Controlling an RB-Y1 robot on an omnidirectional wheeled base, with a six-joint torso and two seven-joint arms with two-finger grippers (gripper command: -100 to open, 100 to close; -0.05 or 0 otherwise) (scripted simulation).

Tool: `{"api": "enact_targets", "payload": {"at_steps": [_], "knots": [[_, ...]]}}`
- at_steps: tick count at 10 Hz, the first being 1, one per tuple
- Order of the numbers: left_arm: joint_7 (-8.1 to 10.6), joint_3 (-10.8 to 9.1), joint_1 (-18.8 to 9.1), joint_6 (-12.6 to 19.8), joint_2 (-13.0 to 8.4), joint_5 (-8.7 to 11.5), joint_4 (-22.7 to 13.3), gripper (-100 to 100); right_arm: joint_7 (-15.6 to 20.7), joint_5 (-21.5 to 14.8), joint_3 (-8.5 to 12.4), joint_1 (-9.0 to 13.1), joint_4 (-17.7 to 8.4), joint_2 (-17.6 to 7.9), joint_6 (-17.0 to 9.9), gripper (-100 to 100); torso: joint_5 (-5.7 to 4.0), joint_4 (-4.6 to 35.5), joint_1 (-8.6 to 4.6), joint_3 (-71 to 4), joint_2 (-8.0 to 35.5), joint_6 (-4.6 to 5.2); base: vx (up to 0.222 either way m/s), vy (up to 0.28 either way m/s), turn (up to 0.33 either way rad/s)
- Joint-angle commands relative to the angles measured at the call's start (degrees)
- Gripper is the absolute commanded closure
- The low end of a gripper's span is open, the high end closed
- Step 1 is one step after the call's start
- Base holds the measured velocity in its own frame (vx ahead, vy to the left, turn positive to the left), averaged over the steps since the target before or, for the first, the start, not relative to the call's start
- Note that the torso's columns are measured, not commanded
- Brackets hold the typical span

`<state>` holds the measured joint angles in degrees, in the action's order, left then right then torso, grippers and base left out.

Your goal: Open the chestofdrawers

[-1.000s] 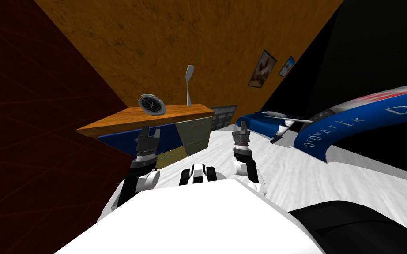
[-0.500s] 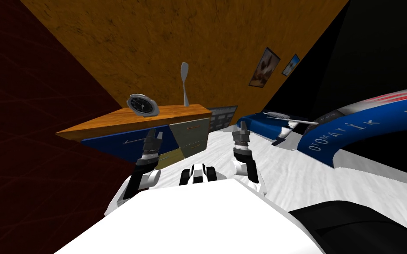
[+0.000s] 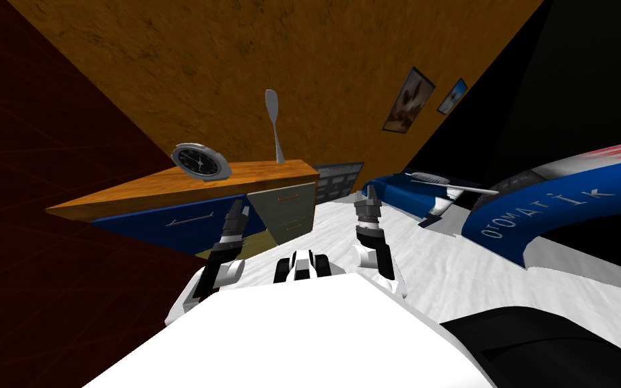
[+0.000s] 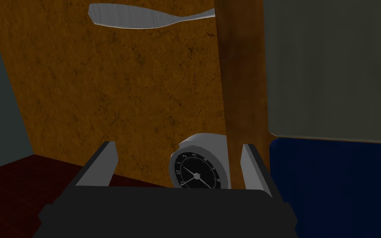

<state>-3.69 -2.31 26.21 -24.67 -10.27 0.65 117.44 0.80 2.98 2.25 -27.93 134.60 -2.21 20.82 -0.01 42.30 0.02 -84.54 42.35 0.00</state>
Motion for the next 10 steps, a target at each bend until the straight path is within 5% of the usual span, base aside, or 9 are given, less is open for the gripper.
{"api": "enact_targets", "payload": {"at_steps": [1,7,10], "knots": [[-0.42,-0.27,-0.77,0.44,0.07,-0.05,-2.67,-100,0.0,0.0,0.0,0.0,0.0,0.0,0.0,0,0.05,0.02,0.13,0.04,0.06,0.0,0.056,-0.088,0.028],[-1.16,-1.93,-2.63,2.33,1.13,0.28,-10.06,-100,0.0,0.0,0.0,0.0,0.0,0.0,0.0,0,-0.05,-0.04,-0.2,-0.08,-0.12,0.0,0.088,-0.131,0.043],[-1.61,-2.94,-3.72,3.43,5.25,0.48,-14.34,-100,0.0,0.0,0.0,0.0,0.0,0.0,0.0,0,0.02,-0.02,0.0,-0.03,-0.05,-0.01,0.106,-0.169,0.056]]}}
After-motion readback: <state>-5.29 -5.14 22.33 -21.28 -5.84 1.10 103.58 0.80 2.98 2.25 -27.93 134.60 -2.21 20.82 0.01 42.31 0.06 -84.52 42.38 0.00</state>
